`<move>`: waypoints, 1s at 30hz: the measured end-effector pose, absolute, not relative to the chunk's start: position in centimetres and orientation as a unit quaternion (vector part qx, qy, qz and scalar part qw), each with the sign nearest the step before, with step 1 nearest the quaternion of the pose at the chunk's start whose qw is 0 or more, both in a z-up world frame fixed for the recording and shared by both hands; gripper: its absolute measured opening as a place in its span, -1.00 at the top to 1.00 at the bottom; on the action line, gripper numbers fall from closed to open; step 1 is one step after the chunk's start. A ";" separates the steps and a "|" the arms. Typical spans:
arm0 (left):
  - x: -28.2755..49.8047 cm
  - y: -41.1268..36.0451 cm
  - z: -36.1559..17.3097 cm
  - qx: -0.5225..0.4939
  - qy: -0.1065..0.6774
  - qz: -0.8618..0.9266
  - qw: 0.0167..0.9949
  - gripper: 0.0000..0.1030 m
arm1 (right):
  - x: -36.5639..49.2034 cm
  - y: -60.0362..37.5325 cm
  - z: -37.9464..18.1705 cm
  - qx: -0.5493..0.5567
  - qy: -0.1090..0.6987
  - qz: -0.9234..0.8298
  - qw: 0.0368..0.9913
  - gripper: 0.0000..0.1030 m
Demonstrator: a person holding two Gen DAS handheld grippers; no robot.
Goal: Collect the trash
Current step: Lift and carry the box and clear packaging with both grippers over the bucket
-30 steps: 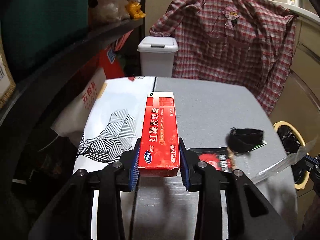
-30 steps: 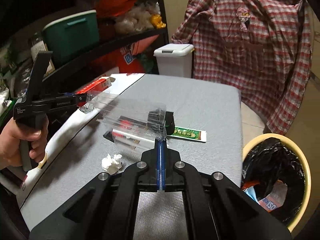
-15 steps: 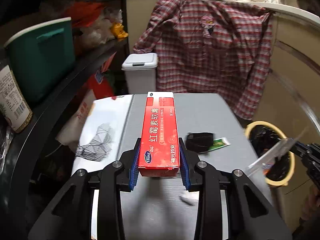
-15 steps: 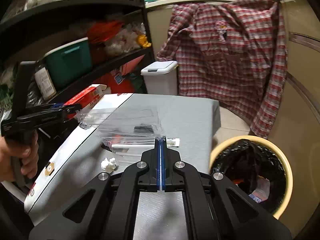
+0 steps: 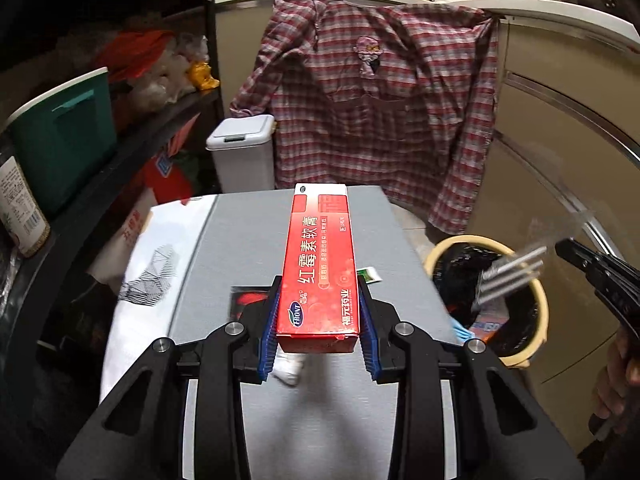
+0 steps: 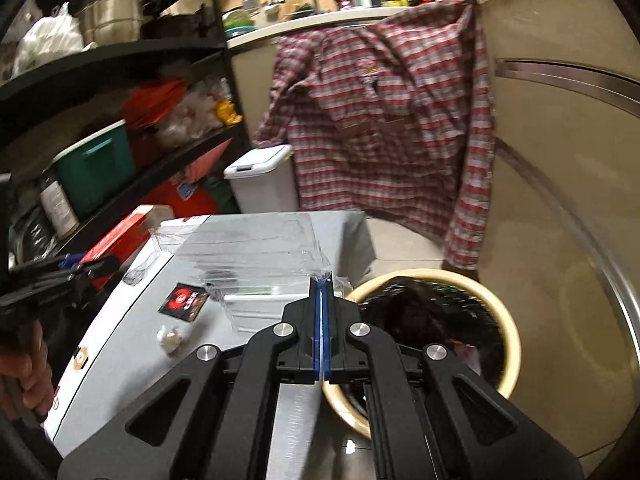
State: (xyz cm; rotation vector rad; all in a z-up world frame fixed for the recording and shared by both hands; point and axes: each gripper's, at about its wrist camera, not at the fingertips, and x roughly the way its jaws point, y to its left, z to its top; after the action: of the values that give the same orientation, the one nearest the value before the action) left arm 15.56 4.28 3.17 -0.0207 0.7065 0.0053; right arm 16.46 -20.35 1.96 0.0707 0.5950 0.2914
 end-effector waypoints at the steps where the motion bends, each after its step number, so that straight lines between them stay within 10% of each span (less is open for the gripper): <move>1: 15.5 3.9 3.2 -0.010 0.347 0.001 0.938 0.35 | 16.5 -20.8 2.1 0.034 0.291 0.136 0.946 0.99; 30: 18.7 -9.4 2.1 0.003 0.362 -0.090 0.928 0.35 | 18.8 -29.0 2.1 0.059 0.294 0.034 0.953 0.99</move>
State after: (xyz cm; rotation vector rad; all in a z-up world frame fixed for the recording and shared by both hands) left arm 18.72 -9.45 2.13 0.0058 0.7410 -0.1836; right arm 18.82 -29.02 2.13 0.1207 0.5975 0.0694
